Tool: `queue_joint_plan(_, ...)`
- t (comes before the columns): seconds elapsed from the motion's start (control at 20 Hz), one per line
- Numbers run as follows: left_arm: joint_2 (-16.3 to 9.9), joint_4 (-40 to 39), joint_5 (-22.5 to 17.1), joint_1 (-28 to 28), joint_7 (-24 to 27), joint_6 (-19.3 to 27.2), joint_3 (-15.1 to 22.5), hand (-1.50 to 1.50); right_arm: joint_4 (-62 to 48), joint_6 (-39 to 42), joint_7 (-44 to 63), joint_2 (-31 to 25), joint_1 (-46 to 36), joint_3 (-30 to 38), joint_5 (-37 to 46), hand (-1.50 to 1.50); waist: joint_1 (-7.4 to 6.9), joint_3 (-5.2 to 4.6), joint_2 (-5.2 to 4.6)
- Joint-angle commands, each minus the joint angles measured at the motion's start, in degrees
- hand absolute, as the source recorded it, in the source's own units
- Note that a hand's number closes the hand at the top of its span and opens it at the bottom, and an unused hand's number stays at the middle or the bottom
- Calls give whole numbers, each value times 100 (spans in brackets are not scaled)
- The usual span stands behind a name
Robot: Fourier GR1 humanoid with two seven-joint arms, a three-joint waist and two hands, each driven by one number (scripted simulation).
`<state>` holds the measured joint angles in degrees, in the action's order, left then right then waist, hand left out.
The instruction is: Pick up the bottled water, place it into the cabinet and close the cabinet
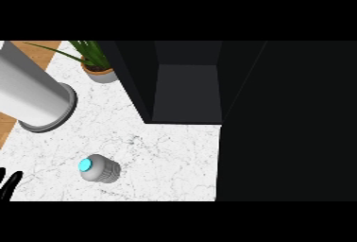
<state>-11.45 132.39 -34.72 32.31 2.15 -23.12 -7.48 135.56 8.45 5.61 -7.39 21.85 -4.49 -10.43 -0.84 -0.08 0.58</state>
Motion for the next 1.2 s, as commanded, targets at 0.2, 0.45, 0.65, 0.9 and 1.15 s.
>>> queue_joint_plan(0.2,-10,-81,-952,1318,599,-1382,-848,-150,911,384,61,-75,1045,66,-434,-150,54,6,-17)
queue_joint_plan(0.45,-220,465,-1730,1871,290,-1348,-1195,-150,1316,596,-53,-179,1638,132,-567,-150,99,11,-14)
queue_joint_plan(0.65,14,-17,-1428,1657,395,-1731,-1208,-150,1079,536,-149,-20,1408,68,-358,-150,68,6,-39)
queue_joint_plan(0.9,151,-22,-1298,1571,279,-1671,-1236,-150,1326,794,-482,-20,1982,112,-453,-150,118,8,-38)
queue_joint_plan(1.15,132,-471,-1007,971,49,-1433,-1238,-150,1416,947,-583,-134,2202,304,-630,-150,158,7,-44)
